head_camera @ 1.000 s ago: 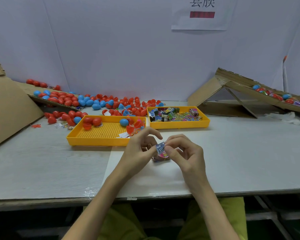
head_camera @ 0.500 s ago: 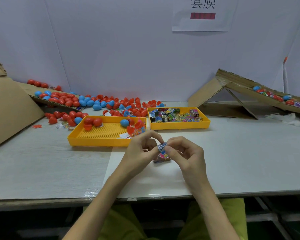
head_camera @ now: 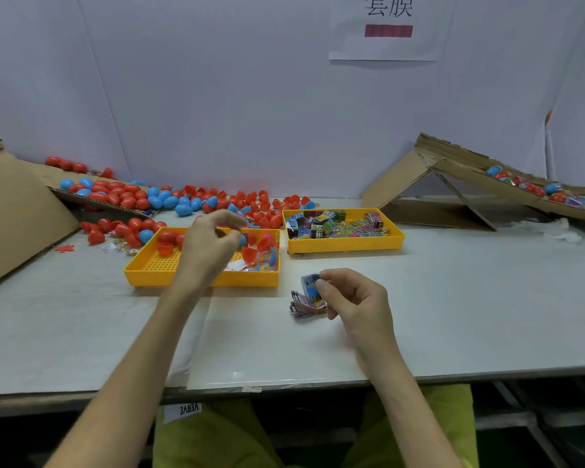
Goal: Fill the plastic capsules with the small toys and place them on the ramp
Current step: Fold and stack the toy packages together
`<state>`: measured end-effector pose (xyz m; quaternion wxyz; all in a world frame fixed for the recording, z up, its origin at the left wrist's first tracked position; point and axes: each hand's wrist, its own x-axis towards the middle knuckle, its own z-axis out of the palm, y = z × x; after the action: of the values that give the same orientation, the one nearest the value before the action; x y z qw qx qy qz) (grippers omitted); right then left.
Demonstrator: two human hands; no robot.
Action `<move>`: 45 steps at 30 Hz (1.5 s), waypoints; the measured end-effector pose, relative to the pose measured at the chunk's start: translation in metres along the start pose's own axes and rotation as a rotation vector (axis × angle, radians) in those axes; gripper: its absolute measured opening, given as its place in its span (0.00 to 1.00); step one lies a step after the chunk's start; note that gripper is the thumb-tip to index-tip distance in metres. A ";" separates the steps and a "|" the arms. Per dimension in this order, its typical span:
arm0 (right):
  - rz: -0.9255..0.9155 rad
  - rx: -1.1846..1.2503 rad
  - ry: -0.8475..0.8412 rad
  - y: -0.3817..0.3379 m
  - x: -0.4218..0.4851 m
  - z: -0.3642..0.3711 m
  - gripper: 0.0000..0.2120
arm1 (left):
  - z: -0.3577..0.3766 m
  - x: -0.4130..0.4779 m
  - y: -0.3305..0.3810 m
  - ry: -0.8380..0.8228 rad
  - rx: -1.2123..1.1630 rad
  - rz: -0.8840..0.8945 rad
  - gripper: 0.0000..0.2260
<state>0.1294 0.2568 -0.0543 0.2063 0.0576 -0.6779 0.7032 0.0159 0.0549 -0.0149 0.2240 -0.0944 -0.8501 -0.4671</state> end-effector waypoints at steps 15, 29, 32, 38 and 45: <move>-0.099 -0.227 0.130 0.004 -0.001 0.004 0.18 | 0.026 0.047 -0.028 -0.047 0.353 -0.115 0.15; 0.068 0.292 0.052 -0.003 -0.013 -0.010 0.08 | 0.025 -0.106 0.047 -0.209 -0.958 -0.229 0.12; 0.071 0.327 0.071 -0.004 -0.014 -0.011 0.11 | 0.034 -0.115 0.042 -0.204 -0.918 -0.233 0.12; 0.026 0.265 0.028 -0.004 -0.016 -0.009 0.12 | 0.035 -0.121 0.043 -0.146 -0.892 -0.219 0.13; 0.021 0.226 0.018 -0.004 -0.017 -0.009 0.10 | 0.039 -0.120 0.042 -0.136 -0.876 -0.237 0.14</move>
<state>0.1480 0.2616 -0.0573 0.1972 0.0673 -0.5931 0.7777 0.1258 0.1160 -0.0574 0.0515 -0.1127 -0.5902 -0.7977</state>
